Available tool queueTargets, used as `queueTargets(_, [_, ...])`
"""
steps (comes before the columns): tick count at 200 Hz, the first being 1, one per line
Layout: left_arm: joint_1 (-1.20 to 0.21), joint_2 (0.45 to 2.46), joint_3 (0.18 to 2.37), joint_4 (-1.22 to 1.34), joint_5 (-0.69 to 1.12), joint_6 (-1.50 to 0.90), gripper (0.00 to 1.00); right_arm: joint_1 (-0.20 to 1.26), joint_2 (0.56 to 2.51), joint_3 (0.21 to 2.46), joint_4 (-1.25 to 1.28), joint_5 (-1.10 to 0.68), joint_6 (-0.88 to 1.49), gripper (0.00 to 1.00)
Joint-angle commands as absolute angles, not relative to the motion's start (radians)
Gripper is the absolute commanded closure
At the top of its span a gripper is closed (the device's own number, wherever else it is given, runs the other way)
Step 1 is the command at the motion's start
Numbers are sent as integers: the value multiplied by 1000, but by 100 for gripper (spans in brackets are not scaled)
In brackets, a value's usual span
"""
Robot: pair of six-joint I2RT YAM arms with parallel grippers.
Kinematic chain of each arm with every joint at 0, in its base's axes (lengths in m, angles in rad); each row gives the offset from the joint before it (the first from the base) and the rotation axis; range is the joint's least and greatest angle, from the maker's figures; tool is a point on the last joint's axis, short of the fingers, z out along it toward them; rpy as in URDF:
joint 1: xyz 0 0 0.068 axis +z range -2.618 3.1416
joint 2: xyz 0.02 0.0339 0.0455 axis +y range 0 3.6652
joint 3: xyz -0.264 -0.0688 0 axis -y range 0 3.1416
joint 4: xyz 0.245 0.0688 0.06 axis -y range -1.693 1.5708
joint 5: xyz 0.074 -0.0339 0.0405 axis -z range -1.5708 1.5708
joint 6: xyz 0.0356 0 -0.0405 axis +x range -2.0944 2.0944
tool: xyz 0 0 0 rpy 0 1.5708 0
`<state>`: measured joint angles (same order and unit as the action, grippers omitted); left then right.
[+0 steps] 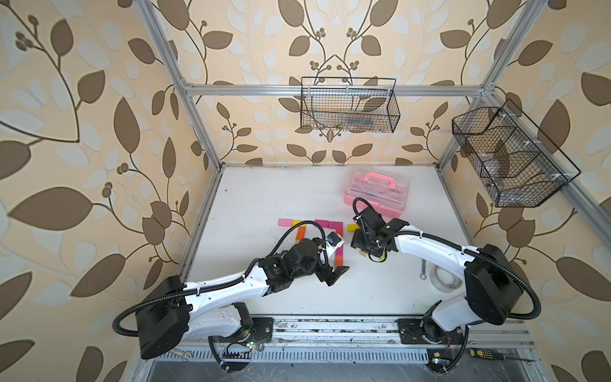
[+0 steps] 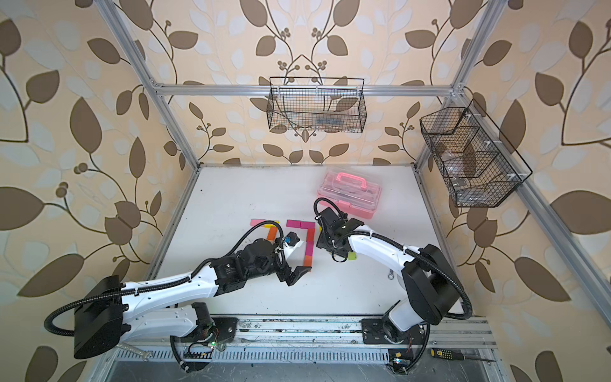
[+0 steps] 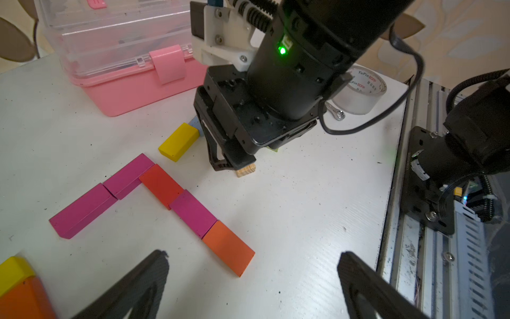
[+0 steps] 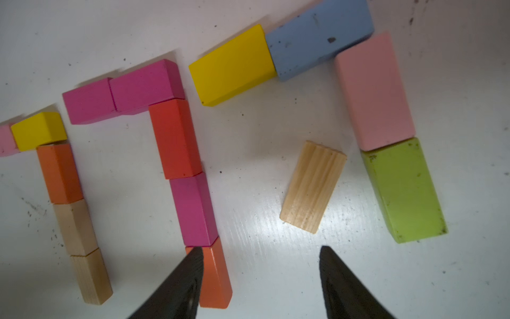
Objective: Assemble the number 7 with building blocks
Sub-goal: Pick up the building block from the center of the board.
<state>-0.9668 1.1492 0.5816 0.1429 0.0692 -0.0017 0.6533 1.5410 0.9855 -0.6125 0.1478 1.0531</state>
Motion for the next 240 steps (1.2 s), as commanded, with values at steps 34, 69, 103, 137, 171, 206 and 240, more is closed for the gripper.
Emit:
queueTargets(34, [-961, 1171, 600, 143, 83, -4, 1, 634, 1622, 993, -663, 178, 1200, 36])
queueTargets(69, [-962, 1196, 616, 133, 94, 5, 1, 596, 1653, 1002, -649, 164, 1186, 37])
queueTargets(103, [-962, 1218, 624, 124, 92, 23, 1, 575, 1687, 1024, -633, 157, 1163, 39])
queueTargets(137, [-959, 1227, 626, 132, 94, 24, 1, 577, 1741, 1050, -619, 126, 1144, 43])
queueTargets(171, [-957, 1220, 615, 139, 97, 12, 1, 603, 1765, 1043, -594, 80, 1134, 77])
queueTargets(206, [-957, 1202, 592, 153, 99, -3, 1, 679, 1759, 996, -580, 20, 1142, 100])
queueTargets(240, [-959, 1187, 582, 152, 113, -8, 1, 784, 1673, 989, -692, 90, 1073, 100])
